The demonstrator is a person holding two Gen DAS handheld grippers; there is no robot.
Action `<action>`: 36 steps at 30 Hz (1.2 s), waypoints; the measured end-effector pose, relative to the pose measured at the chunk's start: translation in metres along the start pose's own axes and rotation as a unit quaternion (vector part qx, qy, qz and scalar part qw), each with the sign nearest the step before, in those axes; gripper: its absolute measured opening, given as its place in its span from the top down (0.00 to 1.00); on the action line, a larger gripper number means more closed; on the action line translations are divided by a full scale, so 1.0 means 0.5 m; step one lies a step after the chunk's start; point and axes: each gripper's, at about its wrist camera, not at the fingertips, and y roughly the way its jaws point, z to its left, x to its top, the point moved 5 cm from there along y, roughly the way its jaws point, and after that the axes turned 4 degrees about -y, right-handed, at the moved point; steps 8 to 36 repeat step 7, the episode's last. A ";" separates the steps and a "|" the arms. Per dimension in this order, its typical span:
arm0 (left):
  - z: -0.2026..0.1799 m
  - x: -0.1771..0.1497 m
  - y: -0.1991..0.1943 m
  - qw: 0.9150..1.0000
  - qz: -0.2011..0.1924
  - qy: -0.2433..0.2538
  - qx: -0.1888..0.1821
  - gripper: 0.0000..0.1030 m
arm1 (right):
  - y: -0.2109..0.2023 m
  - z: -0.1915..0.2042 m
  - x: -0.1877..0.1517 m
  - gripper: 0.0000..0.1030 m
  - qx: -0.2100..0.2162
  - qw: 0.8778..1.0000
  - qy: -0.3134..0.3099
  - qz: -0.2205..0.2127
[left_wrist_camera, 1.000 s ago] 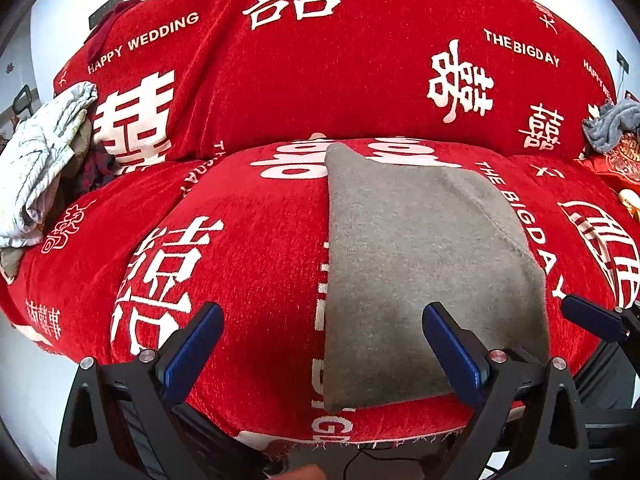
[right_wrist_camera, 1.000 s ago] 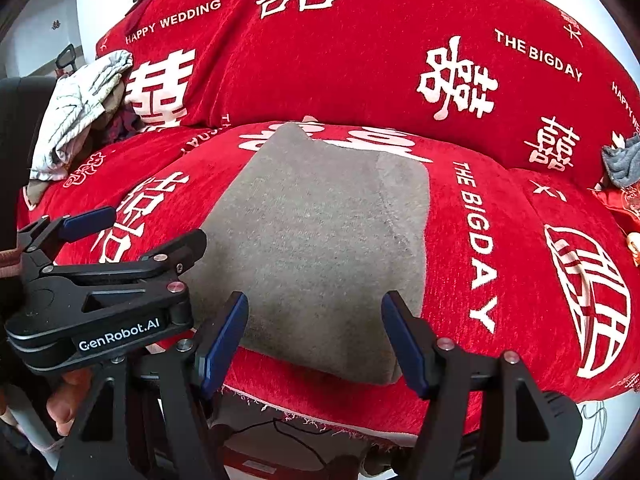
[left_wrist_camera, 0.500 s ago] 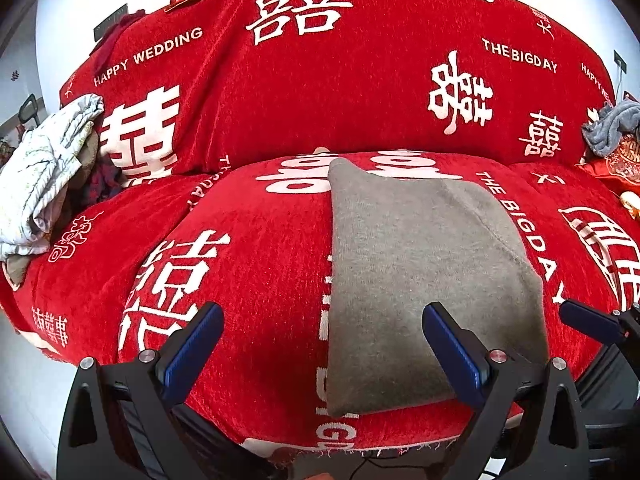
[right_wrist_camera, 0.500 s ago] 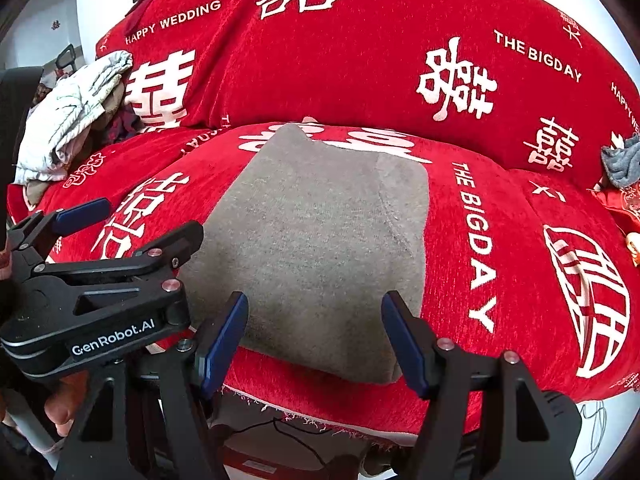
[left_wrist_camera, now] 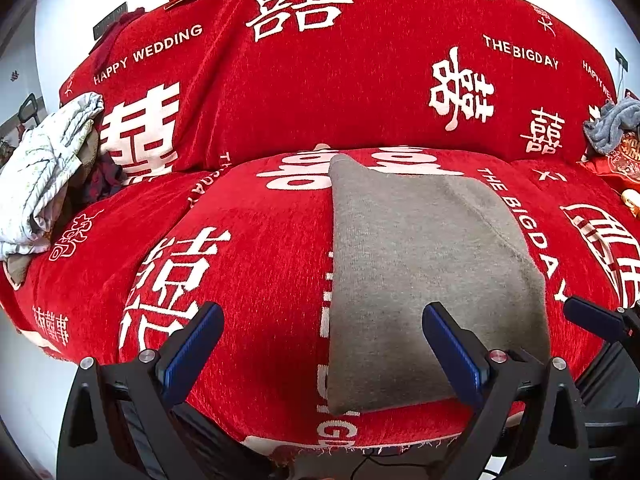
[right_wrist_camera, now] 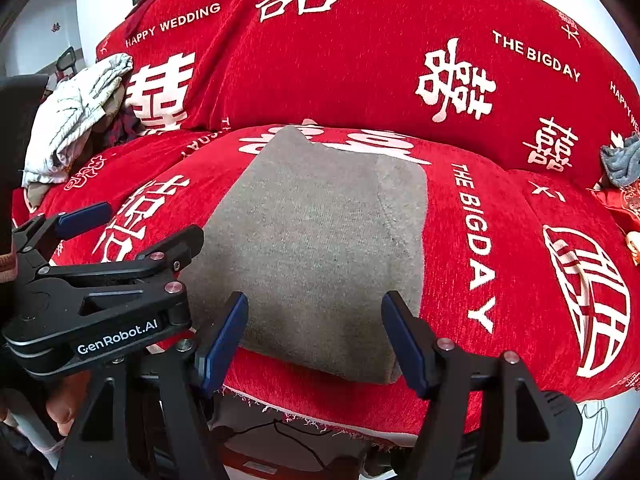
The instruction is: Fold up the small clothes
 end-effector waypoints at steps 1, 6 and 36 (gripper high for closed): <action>0.000 0.000 0.000 1.000 0.000 0.000 0.000 0.03 | 0.000 0.000 0.000 0.30 0.000 1.000 0.000 0.000; 0.004 -0.001 0.000 1.000 -0.004 -0.001 0.007 0.03 | 0.000 0.000 -0.001 0.30 0.000 1.000 0.001 0.000; 0.004 -0.002 -0.001 1.000 -0.005 -0.002 0.009 0.03 | 0.001 0.000 -0.002 0.30 0.001 1.000 0.002 0.000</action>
